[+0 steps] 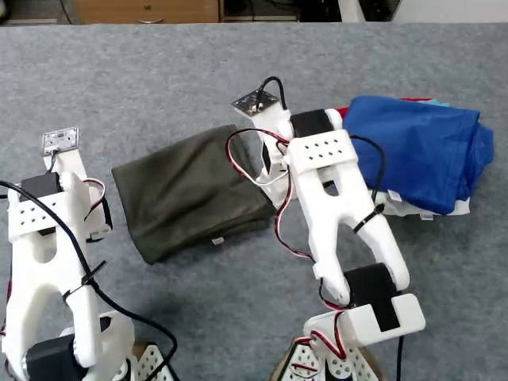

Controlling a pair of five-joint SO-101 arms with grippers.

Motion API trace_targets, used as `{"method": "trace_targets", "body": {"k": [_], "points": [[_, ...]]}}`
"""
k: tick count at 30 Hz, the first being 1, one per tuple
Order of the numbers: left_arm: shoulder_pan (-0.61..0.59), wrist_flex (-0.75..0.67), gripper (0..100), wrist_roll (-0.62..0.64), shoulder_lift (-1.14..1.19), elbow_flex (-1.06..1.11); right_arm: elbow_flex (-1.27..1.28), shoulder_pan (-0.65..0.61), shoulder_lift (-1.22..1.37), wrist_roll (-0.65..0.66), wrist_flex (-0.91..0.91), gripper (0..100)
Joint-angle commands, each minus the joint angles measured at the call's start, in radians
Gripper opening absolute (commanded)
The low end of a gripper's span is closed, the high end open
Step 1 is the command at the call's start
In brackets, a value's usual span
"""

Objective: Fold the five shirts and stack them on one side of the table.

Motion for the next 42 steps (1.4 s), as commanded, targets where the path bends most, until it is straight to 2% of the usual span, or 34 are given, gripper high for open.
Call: {"method": "trace_targets", "body": {"k": [1,4,10,16,21,33,42], "points": [[-0.014,0.025,2,-0.005,-0.028,-0.018,0.002,-0.002,-0.042,-0.002,-0.005,0.5],[-0.020,0.048,2,-0.005,-0.030,-0.018,0.002,-0.007,-0.042,-0.002,-0.005,0.5],[-0.120,0.060,2,-0.003,-0.030,-0.034,0.002,-0.041,-0.044,-0.002,-0.003,0.5],[-0.152,0.267,2,-0.002,-0.030,-0.218,0.002,-0.039,-0.050,-0.002,0.025,0.6],[-0.157,0.385,2,0.002,-0.039,-0.339,0.002,-0.036,-0.050,-0.002,0.055,0.6],[-0.158,0.394,2,-0.005,-0.466,-0.195,0.004,-0.033,-0.042,-0.002,0.146,0.6],[-0.152,0.388,2,-0.005,-0.510,-0.163,0.137,-0.007,-0.051,0.000,0.152,0.6]]}}
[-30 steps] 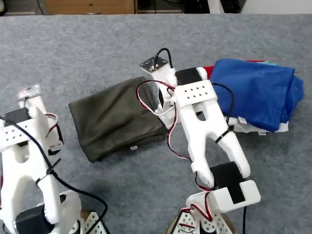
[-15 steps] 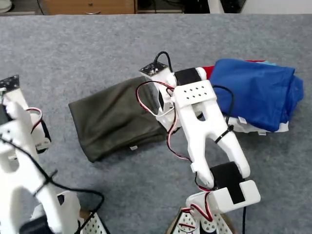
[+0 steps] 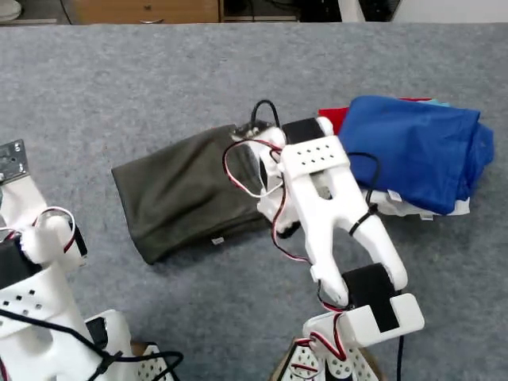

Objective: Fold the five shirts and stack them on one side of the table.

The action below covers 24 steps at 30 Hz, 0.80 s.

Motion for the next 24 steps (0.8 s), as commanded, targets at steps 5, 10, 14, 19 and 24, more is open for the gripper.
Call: {"method": "trace_targets", "body": {"k": [5,10,14,19,24], "points": [[-0.002,-0.014,2,-0.005,-0.013,-0.055,0.041,0.143,-0.051,0.006,0.008,0.6],[-0.002,-0.017,2,-0.005,-0.013,-0.052,0.042,0.183,-0.051,0.006,0.021,0.6],[0.000,-0.018,2,-0.005,-0.013,-0.058,0.041,0.143,-0.051,0.006,0.044,0.5],[0.000,-0.018,2,-0.005,-0.012,-0.051,0.041,0.071,-0.050,0.008,0.040,0.5],[0.000,-0.018,2,-0.005,-0.007,-0.015,0.039,0.024,-0.050,0.008,0.041,0.5]]}}
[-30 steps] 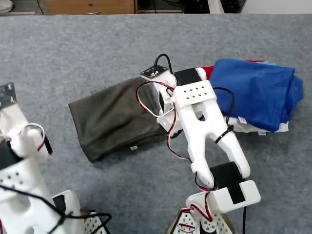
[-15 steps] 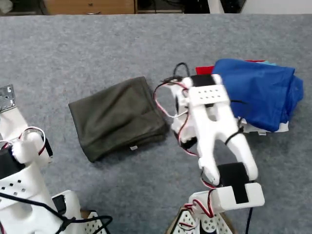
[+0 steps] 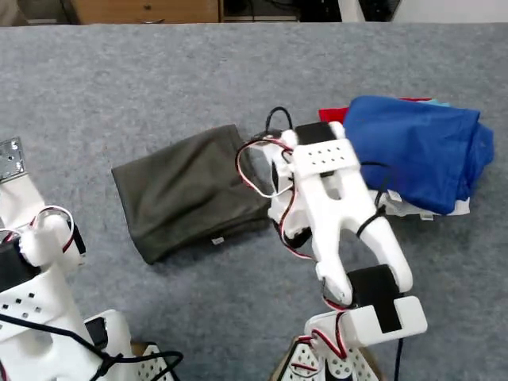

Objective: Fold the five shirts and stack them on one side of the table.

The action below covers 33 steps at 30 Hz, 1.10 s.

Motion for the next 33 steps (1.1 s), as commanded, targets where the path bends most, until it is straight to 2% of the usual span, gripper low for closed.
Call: {"method": "trace_targets", "body": {"k": [1,8,33], "points": [[0.000,-0.009,2,-0.005,-0.002,0.012,-0.002,-0.036,-0.041,0.008,0.006,0.5],[-0.002,-0.011,2,-0.005,-0.008,0.094,-0.001,-0.041,-0.038,0.000,0.011,0.4],[-0.008,-0.009,2,0.000,-0.010,0.094,0.002,-0.041,-0.042,-0.002,0.055,0.3]]}}
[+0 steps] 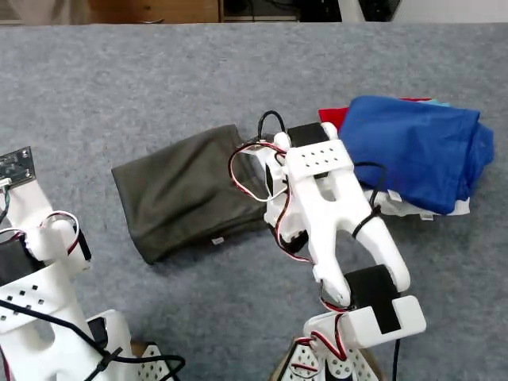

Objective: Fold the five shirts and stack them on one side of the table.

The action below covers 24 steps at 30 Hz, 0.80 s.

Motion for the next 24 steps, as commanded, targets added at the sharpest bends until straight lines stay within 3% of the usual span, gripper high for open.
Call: {"method": "trace_targets", "body": {"k": [1,7,15,24], "points": [[-0.008,-0.008,2,-0.002,-0.010,-0.005,0.001,-0.010,-0.042,-0.002,0.021,0.3],[-0.008,-0.008,2,0.002,-0.004,-0.005,-0.028,-0.021,-0.042,-0.009,0.021,0.5],[-0.008,-0.008,2,0.002,-0.004,-0.012,-0.114,-0.136,-0.042,-0.166,0.018,0.9],[-0.011,-0.008,2,-0.003,-0.010,-0.009,-0.120,-0.208,-0.031,-0.456,-0.210,26.7]]}}
